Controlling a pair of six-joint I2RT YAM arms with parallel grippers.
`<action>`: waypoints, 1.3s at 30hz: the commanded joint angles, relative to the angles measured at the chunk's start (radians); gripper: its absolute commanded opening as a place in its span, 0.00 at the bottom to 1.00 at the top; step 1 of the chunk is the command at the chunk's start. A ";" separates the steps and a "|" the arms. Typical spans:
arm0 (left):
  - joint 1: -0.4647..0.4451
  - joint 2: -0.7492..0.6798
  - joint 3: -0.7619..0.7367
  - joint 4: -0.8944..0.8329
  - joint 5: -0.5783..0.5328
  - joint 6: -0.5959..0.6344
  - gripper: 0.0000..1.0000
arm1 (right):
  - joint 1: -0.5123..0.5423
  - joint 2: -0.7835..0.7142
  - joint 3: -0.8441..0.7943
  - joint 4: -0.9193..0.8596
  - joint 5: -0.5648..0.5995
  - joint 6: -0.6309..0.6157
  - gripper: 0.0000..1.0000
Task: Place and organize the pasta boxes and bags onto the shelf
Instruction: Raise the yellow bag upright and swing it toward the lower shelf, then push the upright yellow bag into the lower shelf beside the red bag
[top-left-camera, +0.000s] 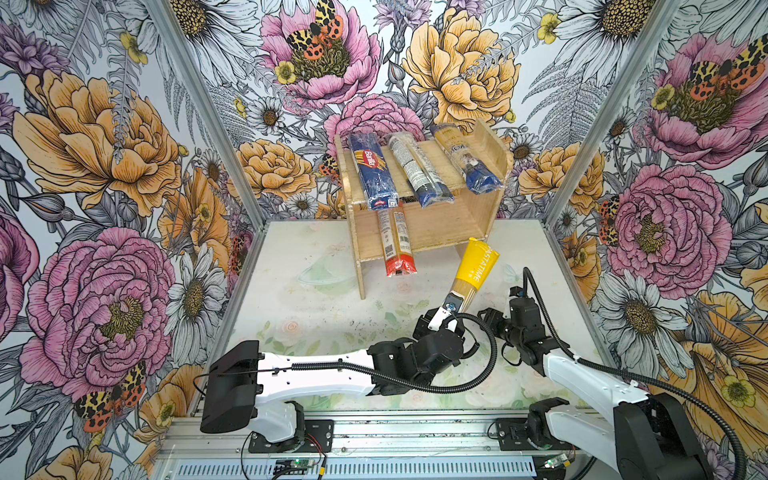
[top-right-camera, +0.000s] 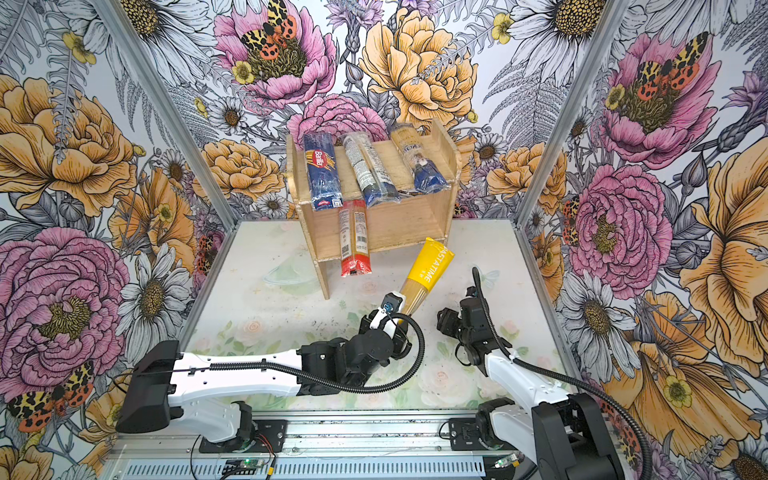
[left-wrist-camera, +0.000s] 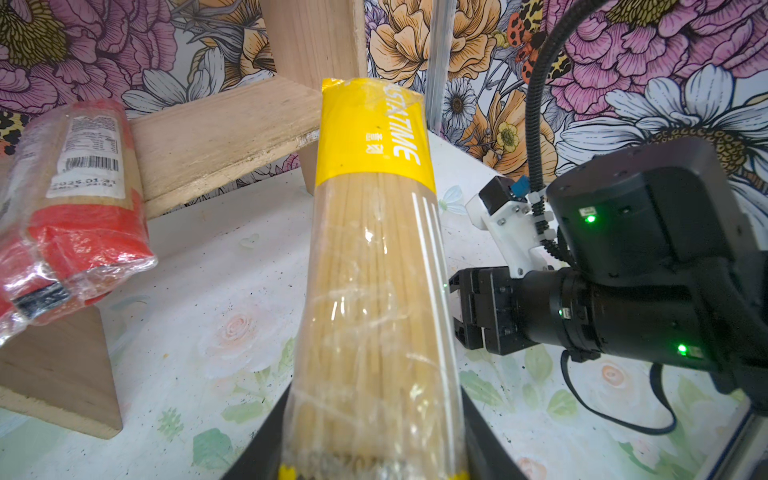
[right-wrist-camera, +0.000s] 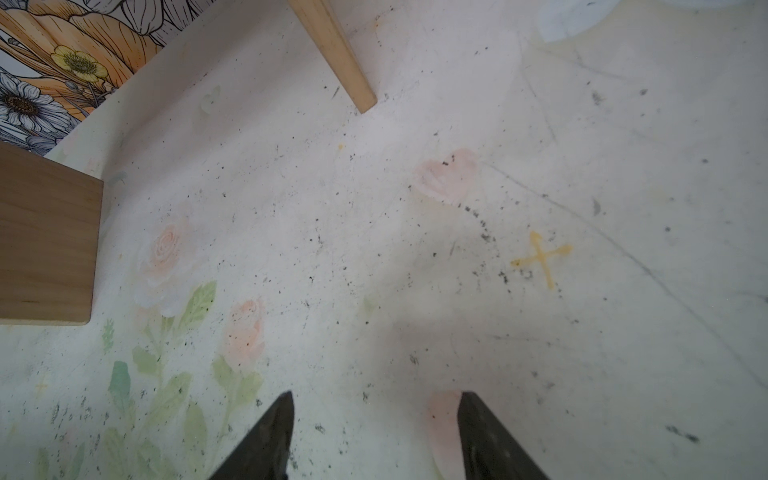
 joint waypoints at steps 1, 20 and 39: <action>0.004 -0.011 0.074 0.191 -0.100 0.032 0.00 | -0.006 -0.011 -0.003 0.000 -0.010 0.007 0.64; 0.059 0.154 0.252 0.174 -0.369 0.038 0.00 | -0.006 -0.056 -0.005 -0.013 -0.028 0.017 0.64; 0.116 0.408 0.538 0.183 -0.507 0.112 0.00 | -0.007 -0.069 0.018 -0.054 -0.011 0.010 0.63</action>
